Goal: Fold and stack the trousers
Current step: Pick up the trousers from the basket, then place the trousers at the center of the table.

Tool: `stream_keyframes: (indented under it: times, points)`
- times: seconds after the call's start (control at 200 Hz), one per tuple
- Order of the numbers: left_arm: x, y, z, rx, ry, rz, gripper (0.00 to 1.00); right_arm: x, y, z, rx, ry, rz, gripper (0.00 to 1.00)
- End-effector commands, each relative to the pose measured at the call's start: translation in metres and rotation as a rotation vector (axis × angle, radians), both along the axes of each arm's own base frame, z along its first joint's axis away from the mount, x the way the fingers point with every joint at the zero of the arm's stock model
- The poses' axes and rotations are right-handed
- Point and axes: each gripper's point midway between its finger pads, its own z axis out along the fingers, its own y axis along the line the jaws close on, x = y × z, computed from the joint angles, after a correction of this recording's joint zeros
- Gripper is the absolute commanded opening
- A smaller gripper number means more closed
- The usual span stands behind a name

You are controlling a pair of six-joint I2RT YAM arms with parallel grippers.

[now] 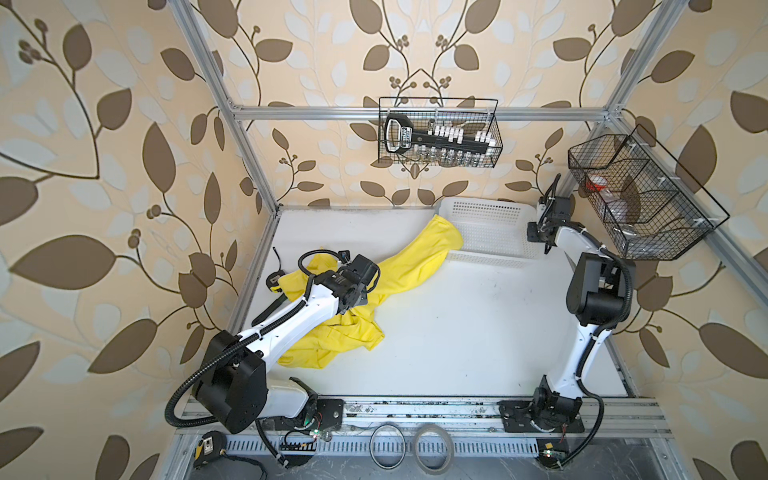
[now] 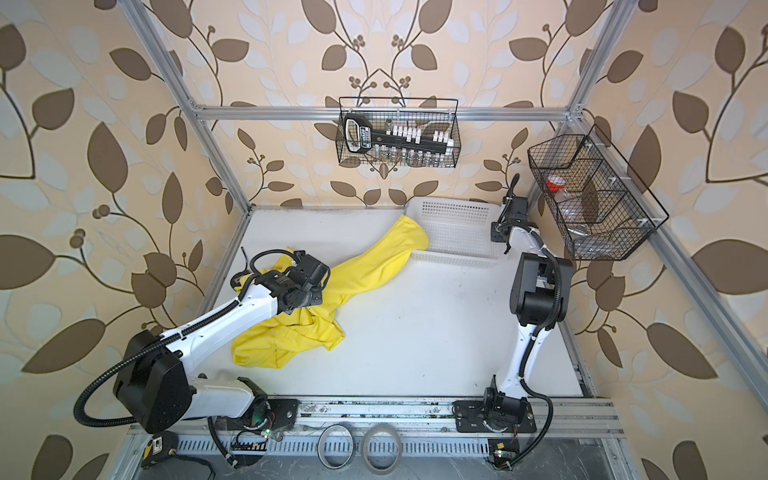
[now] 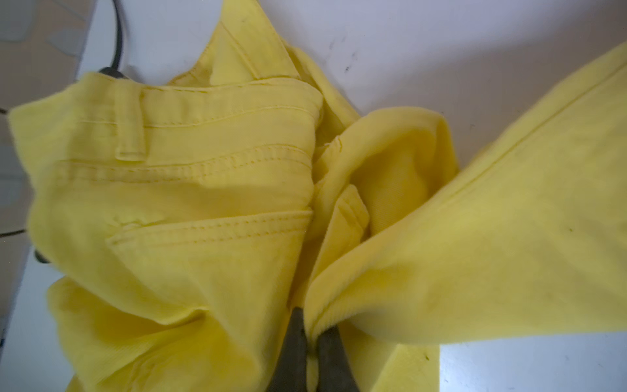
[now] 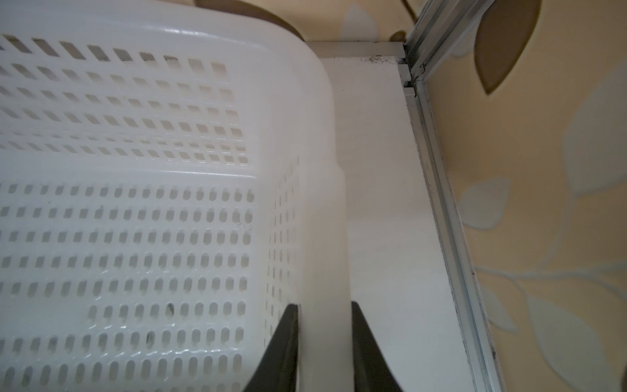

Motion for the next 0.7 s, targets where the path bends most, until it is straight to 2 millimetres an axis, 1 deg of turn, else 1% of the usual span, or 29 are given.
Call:
stream_keyframes:
  times: [0.0,0.035,0.085,0.15,0.185,0.255,0.3,0.385,0.465,0.485,0.505,0.56,0.605,0.635,0.695]
  points:
    - [-0.006,0.003,-0.012,0.012,0.041,-0.002,0.00,0.002,-0.014,-0.029,-0.069,0.083,-0.029,0.23]
    - [-0.010,0.023,-0.011,0.105,0.046,0.053,0.00,0.006,-0.016,-0.029,-0.066,0.079,-0.031,0.23]
    - [-0.015,0.039,-0.007,0.177,0.042,0.098,0.00,0.013,-0.017,-0.025,-0.058,0.068,-0.029,0.23]
    - [-0.019,0.041,-0.006,0.163,0.027,0.106,0.00,0.022,-0.014,-0.023,-0.070,0.055,-0.014,0.24]
    - [-0.021,0.045,-0.005,0.181,0.022,0.117,0.00,0.026,-0.012,-0.023,-0.070,0.053,-0.008,0.25]
    - [-0.029,0.067,0.000,0.288,0.024,0.191,0.00,0.031,-0.009,-0.023,-0.060,0.055,0.000,0.27]
    - [-0.033,0.076,0.007,0.328,0.017,0.223,0.00,0.034,-0.007,-0.024,-0.056,0.052,0.004,0.27]
    - [-0.034,0.078,0.012,0.320,-0.013,0.226,0.00,0.039,-0.001,-0.023,-0.061,0.049,0.020,0.28]
    - [-0.035,0.086,0.024,0.353,-0.045,0.253,0.00,0.042,0.000,-0.024,-0.064,0.058,0.030,0.28]
    - [-0.034,0.083,0.024,0.342,-0.043,0.242,0.00,0.042,0.000,-0.023,-0.063,0.056,0.030,0.29]
    - [-0.032,0.077,0.021,0.311,-0.032,0.215,0.00,0.043,0.000,-0.020,-0.062,0.051,0.031,0.30]
    - [-0.022,0.042,0.006,0.146,-0.008,0.097,0.00,0.044,0.002,-0.016,-0.066,0.043,0.035,0.37]
    - [-0.016,0.014,-0.002,0.023,-0.003,0.013,0.00,0.046,0.003,-0.011,-0.065,0.036,0.040,0.43]
    - [-0.013,-0.003,-0.004,-0.041,-0.006,-0.040,0.00,0.046,0.005,-0.007,-0.066,0.033,0.045,0.48]
    - [-0.008,-0.027,-0.003,-0.116,-0.004,-0.106,0.00,0.044,0.006,0.003,-0.073,0.022,0.051,0.58]
